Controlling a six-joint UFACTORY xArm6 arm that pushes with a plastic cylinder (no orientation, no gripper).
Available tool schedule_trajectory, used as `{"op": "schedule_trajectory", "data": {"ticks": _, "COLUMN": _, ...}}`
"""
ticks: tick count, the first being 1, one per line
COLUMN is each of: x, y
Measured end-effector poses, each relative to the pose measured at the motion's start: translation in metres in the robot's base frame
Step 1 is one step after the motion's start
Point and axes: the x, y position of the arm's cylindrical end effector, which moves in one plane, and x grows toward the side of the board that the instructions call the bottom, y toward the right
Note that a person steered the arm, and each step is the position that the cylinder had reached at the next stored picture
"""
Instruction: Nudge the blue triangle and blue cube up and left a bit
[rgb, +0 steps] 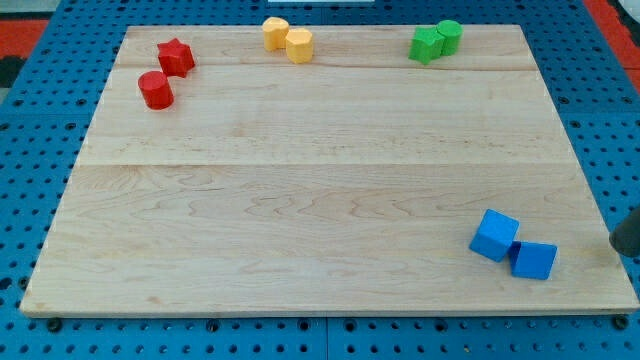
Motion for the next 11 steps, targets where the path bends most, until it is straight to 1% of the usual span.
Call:
{"op": "schedule_trajectory", "data": {"ticks": 7, "x": 0.002, "y": -0.003}}
{"op": "schedule_trajectory", "data": {"ticks": 8, "x": 0.012, "y": -0.001}}
{"op": "schedule_trajectory", "data": {"ticks": 9, "x": 0.055, "y": 0.01}}
{"op": "schedule_trajectory", "data": {"ticks": 10, "x": 0.052, "y": -0.048}}
{"op": "schedule_trajectory", "data": {"ticks": 11, "x": 0.01, "y": -0.084}}
